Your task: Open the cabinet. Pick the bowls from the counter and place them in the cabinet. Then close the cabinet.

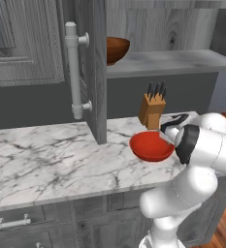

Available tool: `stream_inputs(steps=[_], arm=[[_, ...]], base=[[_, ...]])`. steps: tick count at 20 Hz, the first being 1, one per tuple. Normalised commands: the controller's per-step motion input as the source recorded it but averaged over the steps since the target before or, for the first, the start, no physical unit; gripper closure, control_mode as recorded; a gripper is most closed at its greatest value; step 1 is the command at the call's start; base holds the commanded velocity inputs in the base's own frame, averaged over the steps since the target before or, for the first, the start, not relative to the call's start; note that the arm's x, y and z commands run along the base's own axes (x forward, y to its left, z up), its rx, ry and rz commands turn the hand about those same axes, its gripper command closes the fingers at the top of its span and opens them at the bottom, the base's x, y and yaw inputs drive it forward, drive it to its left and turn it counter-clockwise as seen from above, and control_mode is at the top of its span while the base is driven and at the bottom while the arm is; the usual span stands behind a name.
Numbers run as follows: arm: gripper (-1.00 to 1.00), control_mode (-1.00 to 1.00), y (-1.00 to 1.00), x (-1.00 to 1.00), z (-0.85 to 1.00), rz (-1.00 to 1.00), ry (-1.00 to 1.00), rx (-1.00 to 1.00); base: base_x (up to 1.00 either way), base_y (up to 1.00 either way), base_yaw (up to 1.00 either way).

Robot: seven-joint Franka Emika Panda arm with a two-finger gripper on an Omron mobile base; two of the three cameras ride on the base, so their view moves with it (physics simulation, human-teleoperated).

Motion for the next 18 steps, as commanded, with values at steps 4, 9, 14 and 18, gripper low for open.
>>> stream_inputs(steps=[4,9,14,18], arm=[[1.0,-1.0,0.0,-0.2,0.26,-0.25,-0.05,0.0],[1.0,-1.0,0.13,-0.26,0.2,-0.39,-0.02,-0.02],[1.0,-1.0,0.06,-0.14,0.48,-0.46,0.0,-0.04],[1.0,-1.0,-0.01,-0.13,0.67,-0.46,0.05,0.0]], base=[[0.0,0.0,0.0],[0.0,0.0,0.0],[0.0,0.0,0.0],[0.0,0.0,0.0]])
